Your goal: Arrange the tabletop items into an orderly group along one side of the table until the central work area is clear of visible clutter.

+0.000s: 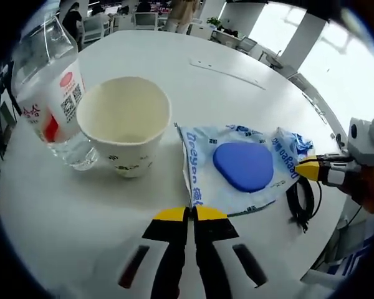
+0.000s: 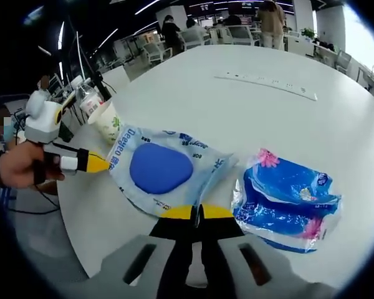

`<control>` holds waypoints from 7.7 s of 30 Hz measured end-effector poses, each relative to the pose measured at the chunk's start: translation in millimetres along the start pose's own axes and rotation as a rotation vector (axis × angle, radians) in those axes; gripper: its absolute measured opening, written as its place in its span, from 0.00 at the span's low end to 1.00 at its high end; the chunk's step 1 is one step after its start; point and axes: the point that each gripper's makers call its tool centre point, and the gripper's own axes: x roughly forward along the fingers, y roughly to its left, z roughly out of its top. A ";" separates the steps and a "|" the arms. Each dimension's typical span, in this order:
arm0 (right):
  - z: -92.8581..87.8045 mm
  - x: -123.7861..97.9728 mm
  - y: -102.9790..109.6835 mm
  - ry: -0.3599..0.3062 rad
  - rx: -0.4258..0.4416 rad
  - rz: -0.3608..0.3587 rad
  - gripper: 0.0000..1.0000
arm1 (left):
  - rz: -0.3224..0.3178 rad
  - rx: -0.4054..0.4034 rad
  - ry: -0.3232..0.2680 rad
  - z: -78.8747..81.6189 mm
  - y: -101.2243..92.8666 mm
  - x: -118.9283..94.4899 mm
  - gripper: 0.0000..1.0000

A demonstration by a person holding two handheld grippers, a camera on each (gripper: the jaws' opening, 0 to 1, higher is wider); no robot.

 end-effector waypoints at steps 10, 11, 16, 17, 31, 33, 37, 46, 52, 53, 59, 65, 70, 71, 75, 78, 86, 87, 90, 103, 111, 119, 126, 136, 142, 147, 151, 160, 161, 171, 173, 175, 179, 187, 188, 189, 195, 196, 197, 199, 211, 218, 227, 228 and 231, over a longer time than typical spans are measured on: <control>10.2 7.5 3.5 0.001 -0.010 0.008 0.00 | 0.016 -0.030 -0.018 12.5 11.5 3.1 0.00; 10.2 8.2 4.2 0.002 -0.008 0.010 0.00 | 0.016 -0.031 -0.019 12.8 11.6 3.1 0.00; 7.5 10.4 3.0 0.009 0.006 0.016 0.00 | 0.017 -0.029 -0.020 12.9 12.4 2.9 0.00; 7.4 9.7 3.5 0.008 0.009 0.017 0.00 | 0.016 -0.028 -0.021 13.1 12.5 2.8 0.01; 4.3 8.5 1.2 0.017 0.021 0.008 0.04 | 0.007 -0.009 -0.011 12.6 13.5 -1.4 0.02; 4.6 8.6 1.2 0.017 0.021 0.006 0.04 | 0.008 -0.002 -0.011 12.9 14.7 -2.3 0.03; 4.9 7.8 0.9 0.019 0.014 0.005 0.04 | 0.007 -0.013 -0.007 12.6 18.0 -3.1 0.06; 7.9 1.7 -1.2 0.015 0.007 -0.004 0.05 | 0.005 -0.004 -0.002 8.6 19.9 -8.0 0.07; 7.8 -3.6 -1.2 0.025 -0.017 -0.006 0.07 | -0.005 -0.008 -0.008 6.6 18.8 -13.2 0.07; 8.7 -5.4 -1.5 0.023 -0.020 -0.011 0.07 | -0.006 -0.013 -0.008 5.0 18.6 -14.0 0.07; 13.9 -11.7 -4.1 0.005 -0.009 -0.031 0.08 | -0.016 -0.005 -0.009 -1.1 16.3 -20.8 0.08; 15.3 -18.6 -3.7 -0.008 -0.010 -0.042 0.09 | -0.023 0.030 -0.019 -2.8 16.7 -34.7 0.10; 10.8 -22.7 -2.7 -0.008 -0.013 -0.048 0.10 | -0.027 0.050 -0.028 -6.2 21.7 -44.9 0.11; 10.0 -23.1 -3.0 -0.008 -0.013 -0.048 0.10 | -0.027 0.053 -0.028 -7.1 22.9 -46.9 0.12; 7.7 -26.1 -2.8 -0.011 -0.008 -0.052 0.10 | -0.032 0.084 -0.026 -13.3 25.7 -58.1 0.13; 6.0 -28.7 -0.4 -0.015 -0.006 -0.054 0.11 | -0.037 0.107 -0.024 -18.6 30.6 -64.3 0.14; 2.4 -37.0 -2.1 -0.022 -0.008 -0.062 0.11 | -0.045 0.133 -0.036 -23.4 38.4 -84.6 0.18; 0.9 -38.5 -2.8 -0.021 -0.008 -0.064 0.11 | -0.048 0.138 -0.037 -24.5 39.1 -87.3 0.18; -2.8 -41.8 -4.3 -0.020 -0.009 -0.069 0.12 | -0.057 0.145 -0.041 -26.7 40.4 -91.9 0.21; -20.7 -64.6 -13.9 -0.034 0.032 -0.103 0.14 | -0.109 0.175 -0.072 -35.3 36.3 -111.8 0.30; -27.7 -74.4 -18.2 -0.033 0.031 -0.115 0.17 | -0.137 0.200 -0.102 -29.8 30.7 -122.1 0.36; -38.0 -81.9 -24.5 -0.024 0.040 -0.132 0.18 | -0.143 0.206 -0.120 -32.4 32.5 -132.5 0.38; -44.2 -81.5 -27.4 -0.017 0.052 -0.138 0.18 | -0.141 0.203 -0.117 -38.1 36.7 -137.0 0.38; -58.3 -62.4 -38.5 0.034 0.071 -0.152 0.17 | -0.133 0.189 -0.133 -35.5 40.6 -145.8 0.38; -64.2 -54.0 -38.7 0.063 0.052 -0.157 0.15 | -0.124 0.183 -0.132 -37.1 42.6 -149.5 0.38; -67.4 -53.4 -41.8 0.089 0.005 -0.165 0.12 | -0.116 0.175 -0.133 -38.1 45.7 -151.4 0.38; -68.4 -53.8 -41.9 0.098 -0.014 -0.161 0.11 | -0.112 0.176 -0.130 -38.8 46.7 -151.6 0.37; -73.0 -51.5 -32.3 0.125 -0.085 -0.144 0.10 | -0.120 0.183 -0.131 -36.7 42.5 -151.4 0.37; -73.5 -51.0 -30.3 0.126 -0.091 -0.140 0.10 | -0.121 0.183 -0.132 -36.3 42.1 -151.4 0.37; -76.7 -49.4 -22.5 0.130 -0.112 -0.123 0.10 | -0.128 0.191 -0.141 -33.5 41.0 -153.8 0.38; -76.5 -48.8 -20.8 0.130 -0.113 -0.122 0.10 | -0.128 0.192 -0.141 -33.7 41.5 -154.3 0.38; -76.3 -48.6 -21.1 0.131 -0.114 -0.121 0.10 | -0.127 0.191 -0.141 -33.9 42.0 -154.8 0.38; -76.5 -48.9 -20.6 0.129 -0.111 -0.121 0.10 | -0.126 0.194 -0.139 -34.0 42.5 -154.9 0.38; -76.0 -48.4 -19.1 0.135 -0.113 -0.105 0.10 | -0.129 0.198 -0.137 -33.6 40.9 -153.6 0.38; -75.6 -48.4 -19.4 0.136 -0.113 -0.103 0.10 | -0.129 0.198 -0.136 -33.5 40.6 -153.5 0.38; -75.3 -48.0 -19.7 0.139 -0.110 -0.100 0.11 | -0.130 0.198 -0.137 -33.4 40.1 -153.4 0.38; -76.4 -46.6 -18.0 0.145 -0.096 -0.089 0.14 | -0.134 0.194 -0.135 -34.2 38.5 -153.0 0.38; -76.5 -46.7 -17.5 0.146 -0.097 -0.087 0.15 | -0.134 0.194 -0.135 -34.4 38.3 -153.1 0.38; -76.3 -46.8 -17.1 0.145 -0.097 -0.083 0.15 | -0.133 0.195 -0.135 -34.3 38.6 -152.9 0.38; -75.6 -47.3 -17.3 0.144 -0.094 -0.082 0.17 | -0.133 0.192 -0.133 -34.6 39.5 -152.1 0.38; -40.8 -56.6 -29.4 0.094 -0.124 -0.103 0.18 | -0.133 0.190 -0.129 -35.2 39.1 -150.8 0.38; -26.0 -56.8 -45.6 0.085 -0.152 -0.130 0.18 | -0.132 0.188 -0.135 -33.7 38.3 -152.2 0.38; -10.5 -52.3 -66.6 0.106 -0.232 -0.163 0.18 | -0.121 0.180 -0.144 -31.0 41.5 -157.1 0.39; -8.7 -51.8 -68.5 0.110 -0.241 -0.165 0.18 | -0.120 0.180 -0.145 -31.0 41.9 -157.9 0.39; -3.4 -50.4 -74.5 0.113 -0.260 -0.175 0.18 | -0.112 0.174 -0.147 -30.8 45.2 -159.5 0.38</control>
